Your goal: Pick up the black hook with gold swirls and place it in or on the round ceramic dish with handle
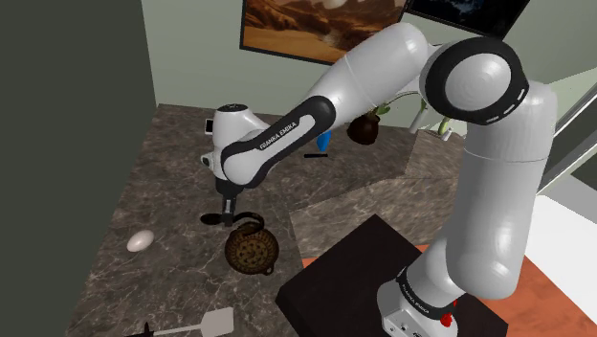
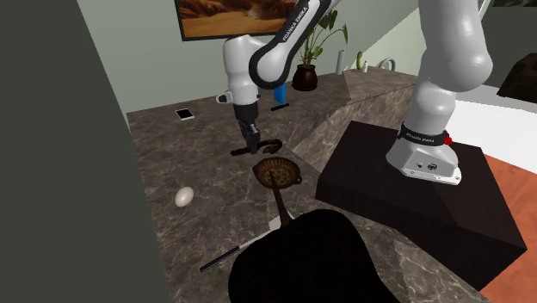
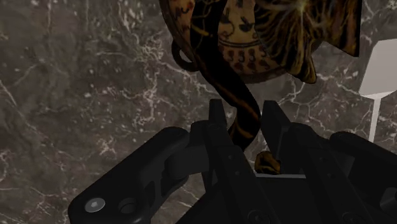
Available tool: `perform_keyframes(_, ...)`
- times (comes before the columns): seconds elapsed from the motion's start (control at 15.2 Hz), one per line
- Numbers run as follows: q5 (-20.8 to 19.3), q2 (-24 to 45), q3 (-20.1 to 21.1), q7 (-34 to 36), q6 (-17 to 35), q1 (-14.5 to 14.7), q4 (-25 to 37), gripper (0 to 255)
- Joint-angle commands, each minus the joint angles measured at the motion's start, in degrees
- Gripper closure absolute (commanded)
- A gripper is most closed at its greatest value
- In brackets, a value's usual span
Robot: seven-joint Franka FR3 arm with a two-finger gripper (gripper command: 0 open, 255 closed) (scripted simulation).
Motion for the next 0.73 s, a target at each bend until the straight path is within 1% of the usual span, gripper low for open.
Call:
perform_keyframes(0.0,1.0,-3.4,0.4,-1.3,2.1,-1.3,-5.5,255)
perform_keyframes(0.2,2.9,-8.7,1.1,-3.8,5.0,-3.3,-13.5,255)
perform_keyframes(0.66,0.8,-3.4,-0.2,-2.7,9.7,-2.3,-13.2,255)
